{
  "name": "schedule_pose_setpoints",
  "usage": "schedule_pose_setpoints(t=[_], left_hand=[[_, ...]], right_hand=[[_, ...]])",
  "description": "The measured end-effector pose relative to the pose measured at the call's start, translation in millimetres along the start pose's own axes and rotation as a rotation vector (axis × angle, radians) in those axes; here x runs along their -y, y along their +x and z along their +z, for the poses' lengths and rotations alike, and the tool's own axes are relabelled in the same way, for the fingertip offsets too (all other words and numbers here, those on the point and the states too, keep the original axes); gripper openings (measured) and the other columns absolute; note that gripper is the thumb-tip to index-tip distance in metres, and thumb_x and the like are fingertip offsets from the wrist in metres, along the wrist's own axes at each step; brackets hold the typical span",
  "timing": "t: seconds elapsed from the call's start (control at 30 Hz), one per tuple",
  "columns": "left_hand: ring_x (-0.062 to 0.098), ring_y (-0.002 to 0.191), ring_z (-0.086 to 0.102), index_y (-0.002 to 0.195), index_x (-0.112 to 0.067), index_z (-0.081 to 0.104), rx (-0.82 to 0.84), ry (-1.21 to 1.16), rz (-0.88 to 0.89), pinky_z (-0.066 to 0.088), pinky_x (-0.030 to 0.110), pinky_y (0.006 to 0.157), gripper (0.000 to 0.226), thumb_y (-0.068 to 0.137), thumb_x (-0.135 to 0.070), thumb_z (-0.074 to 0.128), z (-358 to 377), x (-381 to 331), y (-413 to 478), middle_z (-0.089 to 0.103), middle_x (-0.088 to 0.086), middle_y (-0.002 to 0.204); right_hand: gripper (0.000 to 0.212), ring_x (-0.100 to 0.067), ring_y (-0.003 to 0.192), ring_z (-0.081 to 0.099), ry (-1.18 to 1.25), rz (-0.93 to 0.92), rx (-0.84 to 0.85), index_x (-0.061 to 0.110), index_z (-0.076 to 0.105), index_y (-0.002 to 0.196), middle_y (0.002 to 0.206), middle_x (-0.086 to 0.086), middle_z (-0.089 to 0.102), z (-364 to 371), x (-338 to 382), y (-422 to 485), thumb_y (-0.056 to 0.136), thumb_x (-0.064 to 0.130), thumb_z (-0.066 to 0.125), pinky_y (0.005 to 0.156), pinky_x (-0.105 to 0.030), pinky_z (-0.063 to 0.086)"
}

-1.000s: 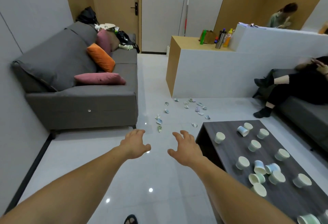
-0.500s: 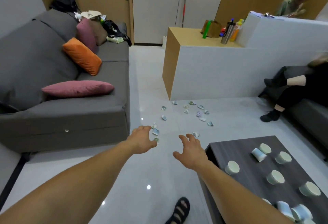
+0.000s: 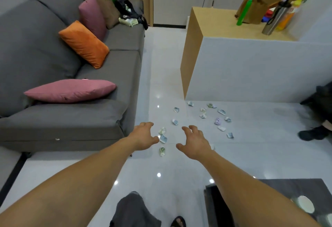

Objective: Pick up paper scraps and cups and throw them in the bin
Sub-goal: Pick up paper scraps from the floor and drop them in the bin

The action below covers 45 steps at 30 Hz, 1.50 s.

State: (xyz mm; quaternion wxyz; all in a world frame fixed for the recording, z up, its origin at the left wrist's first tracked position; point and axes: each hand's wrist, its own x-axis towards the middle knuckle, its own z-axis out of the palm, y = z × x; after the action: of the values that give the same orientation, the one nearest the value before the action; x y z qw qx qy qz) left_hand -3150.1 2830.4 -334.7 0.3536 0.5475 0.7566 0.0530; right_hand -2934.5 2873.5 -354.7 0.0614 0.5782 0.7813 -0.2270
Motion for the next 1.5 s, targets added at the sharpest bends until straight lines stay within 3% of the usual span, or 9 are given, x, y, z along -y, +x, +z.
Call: schedule_pose_setpoints(t=[0.13,0.43,0.83,1.0,1.17,1.3,1.5], left_hand=[[0.028,0.138,0.031,0.149,-0.02,0.025,0.024,-0.013,-0.025,0.033,0.041,0.111,0.078,0.085,-0.046,0.06,-10,2,83,0.028,0.007,0.153],[0.026,0.137,0.033,0.149,-0.019,0.025,0.262,-0.044,-0.159,0.032,0.038,0.111,0.076,0.087,-0.05,0.056,28,46,272,0.029,0.006,0.153],[0.023,0.134,0.036,0.149,-0.02,0.026,0.365,-0.168,-0.385,0.033,0.033,0.109,0.071,0.09,-0.047,0.056,268,191,504,0.031,0.005,0.151],[0.023,0.133,0.038,0.147,-0.021,0.029,0.386,-0.232,-0.44,0.033,0.033,0.106,0.069,0.089,-0.045,0.058,371,240,536,0.033,0.004,0.15],[0.021,0.129,0.042,0.145,-0.025,0.033,0.397,-0.272,-0.472,0.034,0.028,0.097,0.068,0.087,-0.048,0.059,423,273,542,0.037,0.0,0.147],[0.02,0.131,0.04,0.146,-0.026,0.031,0.397,-0.31,-0.5,0.034,0.028,0.097,0.067,0.088,-0.047,0.058,431,289,549,0.036,-0.001,0.148],[0.015,0.125,0.046,0.145,-0.026,0.032,0.416,-0.502,-0.459,0.037,0.026,0.095,0.07,0.086,-0.044,0.065,416,268,560,0.042,-0.005,0.143]], right_hand=[[0.078,-0.026,0.139,0.026,0.017,0.015,0.064,0.027,0.023,0.151,0.156,-0.003,0.019,5,0,77,0.087,0.053,0.058,0.103,-0.042,0.04],[0.076,-0.023,0.138,0.027,0.107,0.16,0.221,0.027,0.021,0.151,0.155,0.001,0.019,80,-21,258,0.089,0.055,0.054,0.101,-0.039,0.042],[0.084,-0.026,0.135,0.03,0.177,0.305,0.452,0.02,0.017,0.152,0.152,-0.003,0.023,400,-121,453,0.087,0.055,0.058,0.099,-0.041,0.042],[0.082,-0.027,0.127,0.039,0.154,0.304,0.482,0.019,0.023,0.147,0.143,-0.004,0.033,524,-143,476,0.085,0.054,0.062,0.091,-0.041,0.045],[0.08,-0.029,0.114,0.046,0.176,0.396,0.365,0.015,0.03,0.141,0.13,-0.007,0.039,598,-148,497,0.081,0.051,0.067,0.078,-0.04,0.045],[0.058,-0.03,0.108,0.051,0.193,0.322,0.281,0.011,0.04,0.132,0.122,-0.009,0.047,618,-152,502,0.083,0.029,0.064,0.071,-0.035,0.042],[0.07,-0.023,0.115,0.053,0.415,0.081,0.328,0.013,0.043,0.138,0.129,-0.003,0.054,574,-156,492,0.077,0.028,0.074,0.085,-0.025,0.038]])
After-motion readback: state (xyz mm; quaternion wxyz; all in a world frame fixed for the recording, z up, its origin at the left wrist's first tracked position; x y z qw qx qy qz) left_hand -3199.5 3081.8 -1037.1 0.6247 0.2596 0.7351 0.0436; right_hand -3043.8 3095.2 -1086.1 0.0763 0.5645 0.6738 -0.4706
